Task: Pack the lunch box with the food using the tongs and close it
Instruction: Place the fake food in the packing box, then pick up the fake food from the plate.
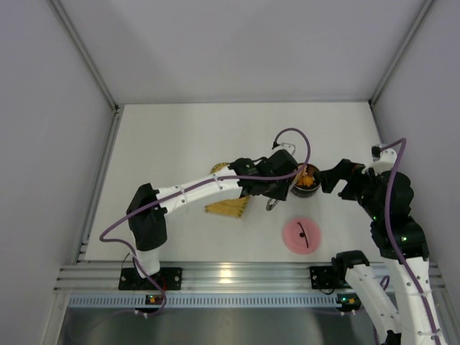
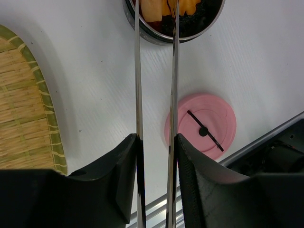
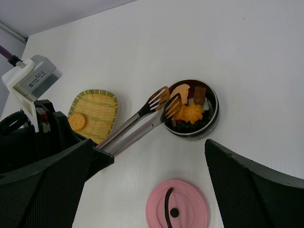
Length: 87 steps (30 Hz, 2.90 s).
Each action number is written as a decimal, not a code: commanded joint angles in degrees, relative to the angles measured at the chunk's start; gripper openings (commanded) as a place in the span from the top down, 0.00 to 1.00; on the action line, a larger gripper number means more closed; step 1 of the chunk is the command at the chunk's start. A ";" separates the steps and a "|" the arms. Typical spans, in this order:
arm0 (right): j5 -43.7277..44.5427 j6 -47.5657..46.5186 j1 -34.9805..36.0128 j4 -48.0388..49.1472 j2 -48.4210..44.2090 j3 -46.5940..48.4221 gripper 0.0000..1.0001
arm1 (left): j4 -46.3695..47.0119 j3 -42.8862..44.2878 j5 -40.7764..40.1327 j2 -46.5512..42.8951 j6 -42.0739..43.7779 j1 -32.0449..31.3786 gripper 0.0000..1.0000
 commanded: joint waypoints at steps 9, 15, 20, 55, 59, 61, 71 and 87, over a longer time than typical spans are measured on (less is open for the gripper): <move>0.15 -0.35 -0.61 0.64 -0.29 1.27 0.01 | 3.27 0.37 0.37 -4.87 1.19 -0.50 0.52; 0.15 -0.27 -0.61 0.73 -0.29 1.36 0.01 | 4.85 -0.42 -1.03 -7.68 2.08 -0.94 0.51; 0.15 -0.36 -0.61 0.64 -0.29 1.36 0.01 | 5.20 -3.14 -5.16 -12.86 1.46 -0.94 0.50; -2.22 0.70 -0.70 2.57 0.24 1.01 0.01 | -18.53 -29.16 -25.65 -29.40 -15.94 -0.85 0.47; -1.87 0.44 -0.61 2.22 -0.02 0.92 0.01 | -17.39 -29.25 -24.60 -28.34 -15.42 -0.76 0.47; -1.69 0.35 -0.61 2.13 -0.11 0.83 0.00 | -16.95 -29.43 -24.42 -27.91 -15.24 -0.76 0.47; -1.34 0.35 -0.61 1.96 -0.55 0.39 0.01 | -14.84 -29.95 -23.01 -27.02 -13.83 -0.76 0.47; -0.90 0.17 -0.61 1.87 -0.99 0.04 0.01 | -13.70 -30.13 -21.78 -25.27 -13.31 -0.23 0.47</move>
